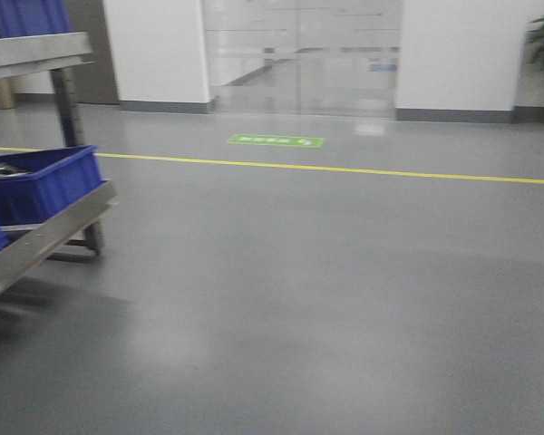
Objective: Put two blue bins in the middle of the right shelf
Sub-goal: 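Hold the teal bin and drive up to the roller shelf of blue bins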
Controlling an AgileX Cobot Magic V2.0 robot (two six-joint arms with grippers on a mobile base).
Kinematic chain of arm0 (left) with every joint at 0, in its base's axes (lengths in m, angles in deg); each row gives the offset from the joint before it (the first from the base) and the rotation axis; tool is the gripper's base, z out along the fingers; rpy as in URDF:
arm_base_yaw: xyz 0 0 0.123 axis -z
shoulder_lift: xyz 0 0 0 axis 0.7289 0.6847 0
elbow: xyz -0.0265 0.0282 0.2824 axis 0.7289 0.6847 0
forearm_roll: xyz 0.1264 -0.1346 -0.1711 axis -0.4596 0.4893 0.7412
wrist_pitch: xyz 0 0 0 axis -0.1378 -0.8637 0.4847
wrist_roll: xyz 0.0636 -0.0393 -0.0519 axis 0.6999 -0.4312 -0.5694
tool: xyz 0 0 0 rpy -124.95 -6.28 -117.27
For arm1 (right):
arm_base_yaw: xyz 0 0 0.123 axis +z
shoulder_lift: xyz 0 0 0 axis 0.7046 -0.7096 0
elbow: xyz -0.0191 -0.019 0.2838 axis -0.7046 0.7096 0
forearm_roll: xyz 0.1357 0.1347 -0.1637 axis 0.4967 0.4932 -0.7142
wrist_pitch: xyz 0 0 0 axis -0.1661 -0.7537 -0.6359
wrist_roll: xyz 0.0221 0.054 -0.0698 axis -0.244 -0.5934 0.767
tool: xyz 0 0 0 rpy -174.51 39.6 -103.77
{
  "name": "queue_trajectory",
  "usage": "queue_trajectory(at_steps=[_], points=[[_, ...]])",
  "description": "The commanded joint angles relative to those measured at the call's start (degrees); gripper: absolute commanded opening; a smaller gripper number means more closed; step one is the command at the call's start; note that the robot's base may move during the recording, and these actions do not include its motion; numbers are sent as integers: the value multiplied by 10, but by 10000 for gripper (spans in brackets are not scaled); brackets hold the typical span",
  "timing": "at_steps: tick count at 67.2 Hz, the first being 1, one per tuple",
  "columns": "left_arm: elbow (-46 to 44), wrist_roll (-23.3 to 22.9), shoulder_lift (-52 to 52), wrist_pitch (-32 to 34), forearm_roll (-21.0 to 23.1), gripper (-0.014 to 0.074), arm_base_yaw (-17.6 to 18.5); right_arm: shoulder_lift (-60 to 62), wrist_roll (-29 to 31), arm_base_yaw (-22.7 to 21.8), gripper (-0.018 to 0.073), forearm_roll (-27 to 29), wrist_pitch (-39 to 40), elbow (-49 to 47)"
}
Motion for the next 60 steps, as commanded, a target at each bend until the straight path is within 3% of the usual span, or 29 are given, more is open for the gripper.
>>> queue_trajectory(at_steps=[1, 60], points=[[-13, -3, -16, 61, 57, -111, 8, 6, 18, 5, -162, 36, 48, -9], [-13, -3, -16, 62, 57, -111, 8, 6, 18, 5, -162, 36, 48, -9]])
